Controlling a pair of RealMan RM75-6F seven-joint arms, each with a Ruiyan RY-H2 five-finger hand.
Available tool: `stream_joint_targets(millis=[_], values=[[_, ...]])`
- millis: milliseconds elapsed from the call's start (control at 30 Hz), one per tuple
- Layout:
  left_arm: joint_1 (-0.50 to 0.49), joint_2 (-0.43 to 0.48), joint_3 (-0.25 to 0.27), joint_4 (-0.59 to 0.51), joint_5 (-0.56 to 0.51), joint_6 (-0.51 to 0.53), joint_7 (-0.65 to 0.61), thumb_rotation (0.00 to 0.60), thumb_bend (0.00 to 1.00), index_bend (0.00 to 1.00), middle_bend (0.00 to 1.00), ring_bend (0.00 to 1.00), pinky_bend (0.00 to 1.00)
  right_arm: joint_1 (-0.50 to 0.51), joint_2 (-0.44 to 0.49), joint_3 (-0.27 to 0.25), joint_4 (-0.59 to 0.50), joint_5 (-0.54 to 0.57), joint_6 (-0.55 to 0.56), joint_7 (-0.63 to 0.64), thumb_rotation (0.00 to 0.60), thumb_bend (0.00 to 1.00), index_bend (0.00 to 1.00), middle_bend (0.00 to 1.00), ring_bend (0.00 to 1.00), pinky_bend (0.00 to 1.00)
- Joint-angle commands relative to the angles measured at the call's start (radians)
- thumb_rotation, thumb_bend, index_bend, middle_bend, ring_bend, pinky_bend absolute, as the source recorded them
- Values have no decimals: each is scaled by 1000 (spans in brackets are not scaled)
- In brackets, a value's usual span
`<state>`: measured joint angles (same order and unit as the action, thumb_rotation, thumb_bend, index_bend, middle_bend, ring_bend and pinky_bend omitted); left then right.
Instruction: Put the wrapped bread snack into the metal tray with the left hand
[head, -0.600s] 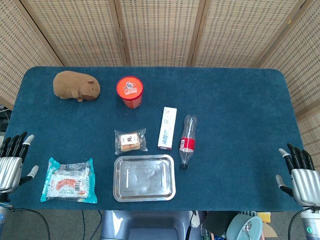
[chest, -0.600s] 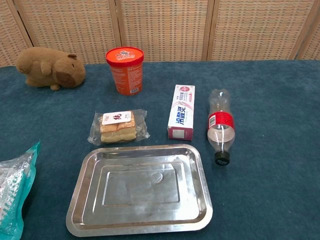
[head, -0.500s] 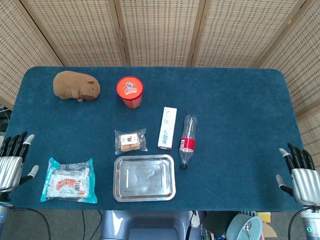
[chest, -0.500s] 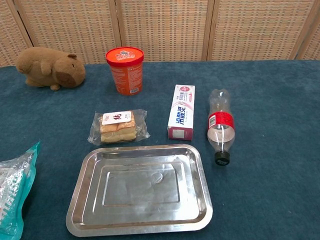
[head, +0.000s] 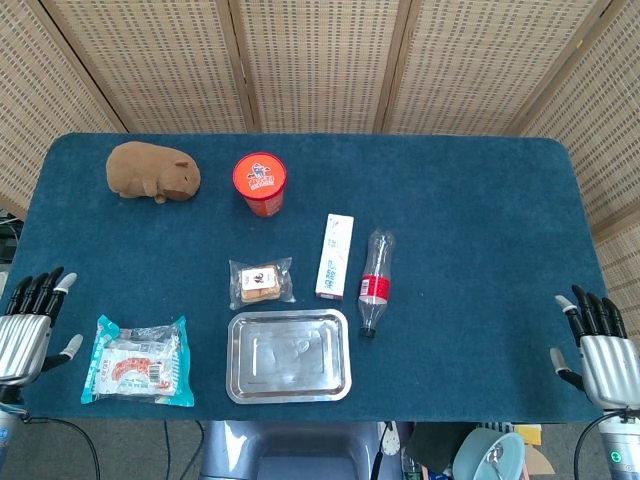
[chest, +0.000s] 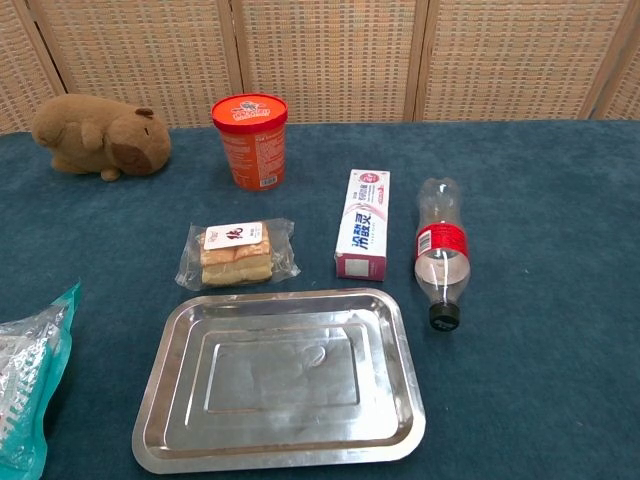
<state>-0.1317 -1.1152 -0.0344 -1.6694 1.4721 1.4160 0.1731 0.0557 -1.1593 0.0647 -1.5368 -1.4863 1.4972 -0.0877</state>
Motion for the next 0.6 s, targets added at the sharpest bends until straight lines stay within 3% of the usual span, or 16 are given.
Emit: stream_joint_targets(millis=[33, 233, 433, 600], values=[[-25, 24, 7, -25, -3, -58, -28, 600, 319, 0, 0, 0, 0, 3, -3, 2, 13, 2, -6, 16, 600, 385, 97, 0, 0, 0], [-79, 70, 0, -73, -50, -173, -55, 600, 319, 0, 0, 0, 0, 9, -7, 2, 42, 4, -21, 47, 600, 385, 97, 0, 0, 0], [-162, 98, -45, -115, -144, -309, -84, 600, 317, 0, 0, 0, 0, 12, -12, 0, 83, -1, -27, 95, 600, 385, 97, 0, 0, 0], [-242, 107, -67, -185, -148, -426, -137, 600, 316, 0, 0, 0, 0, 13, -20, 0, 123, -2, -31, 141, 600, 385, 97, 0, 0, 0]])
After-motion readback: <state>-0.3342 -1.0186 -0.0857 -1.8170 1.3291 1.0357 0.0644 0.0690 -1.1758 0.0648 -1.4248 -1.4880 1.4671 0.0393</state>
